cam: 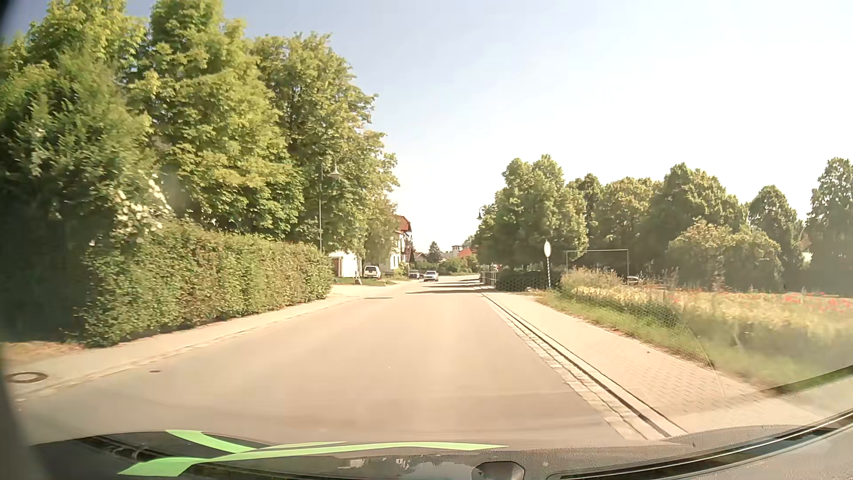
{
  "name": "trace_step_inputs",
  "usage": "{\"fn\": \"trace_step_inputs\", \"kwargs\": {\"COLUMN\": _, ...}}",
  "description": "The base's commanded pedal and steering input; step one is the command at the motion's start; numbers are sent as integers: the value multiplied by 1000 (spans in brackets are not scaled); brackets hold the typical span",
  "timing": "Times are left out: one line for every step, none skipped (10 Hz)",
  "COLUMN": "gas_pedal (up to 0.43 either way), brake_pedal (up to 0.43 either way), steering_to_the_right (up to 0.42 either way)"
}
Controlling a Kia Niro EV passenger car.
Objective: Follow the waypoints while adhering to traffic rules and regulations
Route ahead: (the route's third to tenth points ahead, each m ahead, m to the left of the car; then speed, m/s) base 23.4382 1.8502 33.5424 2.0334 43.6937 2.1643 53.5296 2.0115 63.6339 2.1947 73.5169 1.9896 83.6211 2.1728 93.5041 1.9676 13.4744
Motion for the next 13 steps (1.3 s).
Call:
{"fn": "trace_step_inputs", "kwargs": {"gas_pedal": 189, "brake_pedal": 0, "steering_to_the_right": -8}}
{"fn": "trace_step_inputs", "kwargs": {"gas_pedal": 177, "brake_pedal": 0, "steering_to_the_right": -8}}
{"fn": "trace_step_inputs", "kwargs": {"gas_pedal": 150, "brake_pedal": 0, "steering_to_the_right": -8}}
{"fn": "trace_step_inputs", "kwargs": {"gas_pedal": 150, "brake_pedal": 0, "steering_to_the_right": -8}}
{"fn": "trace_step_inputs", "kwargs": {"gas_pedal": 157, "brake_pedal": 0, "steering_to_the_right": -8}}
{"fn": "trace_step_inputs", "kwargs": {"gas_pedal": 169, "brake_pedal": 0, "steering_to_the_right": -7}}
{"fn": "trace_step_inputs", "kwargs": {"gas_pedal": 169, "brake_pedal": 0, "steering_to_the_right": -7}}
{"fn": "trace_step_inputs", "kwargs": {"gas_pedal": 177, "brake_pedal": 0, "steering_to_the_right": -8}}
{"fn": "trace_step_inputs", "kwargs": {"gas_pedal": 177, "brake_pedal": 0, "steering_to_the_right": -8}}
{"fn": "trace_step_inputs", "kwargs": {"gas_pedal": 177, "brake_pedal": 0, "steering_to_the_right": -8}}
{"fn": "trace_step_inputs", "kwargs": {"gas_pedal": 177, "brake_pedal": 0, "steering_to_the_right": -7}}
{"fn": "trace_step_inputs", "kwargs": {"gas_pedal": 177, "brake_pedal": 0, "steering_to_the_right": -7}}
{"fn": "trace_step_inputs", "kwargs": {"gas_pedal": 169, "brake_pedal": 0, "steering_to_the_right": -6}}
